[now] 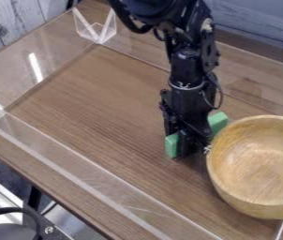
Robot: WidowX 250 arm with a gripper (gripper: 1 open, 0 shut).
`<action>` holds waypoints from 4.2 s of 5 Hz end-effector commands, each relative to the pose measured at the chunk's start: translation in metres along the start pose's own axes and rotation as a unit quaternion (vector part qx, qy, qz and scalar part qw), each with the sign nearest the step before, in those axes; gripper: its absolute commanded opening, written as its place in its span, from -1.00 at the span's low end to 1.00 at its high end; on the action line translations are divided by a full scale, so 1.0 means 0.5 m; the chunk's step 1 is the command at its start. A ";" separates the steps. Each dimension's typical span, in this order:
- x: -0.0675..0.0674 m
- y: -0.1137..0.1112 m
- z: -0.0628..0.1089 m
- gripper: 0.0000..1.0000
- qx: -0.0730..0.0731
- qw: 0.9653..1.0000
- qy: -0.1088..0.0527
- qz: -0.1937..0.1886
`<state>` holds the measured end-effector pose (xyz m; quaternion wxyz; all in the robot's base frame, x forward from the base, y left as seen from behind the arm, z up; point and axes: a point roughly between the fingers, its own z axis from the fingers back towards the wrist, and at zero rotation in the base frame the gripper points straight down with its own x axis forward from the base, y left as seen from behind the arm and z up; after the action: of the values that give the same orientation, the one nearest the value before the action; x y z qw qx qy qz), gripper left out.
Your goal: Put the green block in the brown bowl
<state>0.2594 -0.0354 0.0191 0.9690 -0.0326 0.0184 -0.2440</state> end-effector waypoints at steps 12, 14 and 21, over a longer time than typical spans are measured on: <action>0.084 0.163 0.076 -1.00 0.037 0.992 -0.030 0.113; 0.083 0.163 0.122 -1.00 0.044 0.991 -0.053 0.119; 0.095 0.184 0.113 -1.00 0.042 0.989 -0.060 0.128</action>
<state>0.3334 0.0215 0.0430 0.9926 -0.0127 -0.0027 -0.1204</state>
